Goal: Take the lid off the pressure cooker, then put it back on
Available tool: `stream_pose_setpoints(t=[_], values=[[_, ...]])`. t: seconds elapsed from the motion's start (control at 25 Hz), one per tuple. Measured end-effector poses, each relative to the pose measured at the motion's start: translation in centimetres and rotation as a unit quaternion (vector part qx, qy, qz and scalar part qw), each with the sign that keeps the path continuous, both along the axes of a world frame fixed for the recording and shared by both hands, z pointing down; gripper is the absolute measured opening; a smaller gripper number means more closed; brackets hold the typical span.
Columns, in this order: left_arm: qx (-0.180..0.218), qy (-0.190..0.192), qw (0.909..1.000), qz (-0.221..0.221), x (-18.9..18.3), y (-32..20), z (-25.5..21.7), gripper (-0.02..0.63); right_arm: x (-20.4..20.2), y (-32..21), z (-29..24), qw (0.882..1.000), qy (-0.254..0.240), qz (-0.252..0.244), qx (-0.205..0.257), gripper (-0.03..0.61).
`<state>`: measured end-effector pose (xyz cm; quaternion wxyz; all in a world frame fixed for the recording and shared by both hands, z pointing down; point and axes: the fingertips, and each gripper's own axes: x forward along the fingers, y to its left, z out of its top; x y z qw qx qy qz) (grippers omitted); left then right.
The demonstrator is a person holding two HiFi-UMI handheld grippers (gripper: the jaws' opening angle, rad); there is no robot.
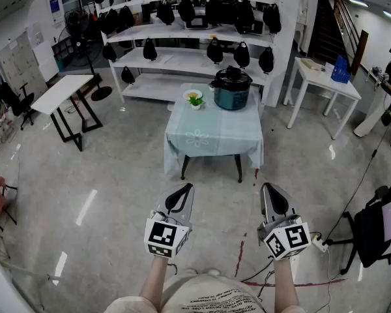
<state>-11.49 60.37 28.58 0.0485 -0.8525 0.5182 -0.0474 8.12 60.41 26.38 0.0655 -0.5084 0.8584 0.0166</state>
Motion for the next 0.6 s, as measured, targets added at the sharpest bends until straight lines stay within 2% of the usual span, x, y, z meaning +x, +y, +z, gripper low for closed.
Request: stream_pose_setpoints(t=[0.36,0.48,0.6], values=[[0.001,0.012,0.9999,-0.011,1.1,-0.8,0.0,0.031,1.3,-1.0,0.6,1.000,-0.003,-0.014,0.001,0.005],[0.000,0.033,0.9994,-0.010,1.5,-0.8,-0.2,0.031,1.9,-1.4,0.9,0.999,-0.021,-0.030,-0.009,0.008],[-0.001,0.044,0.9990,-0.005,2.1,-0.8,0.0,0.032,2.7,-1.6,1.5,0.999,-0.021,-0.025,-0.016,0.012]])
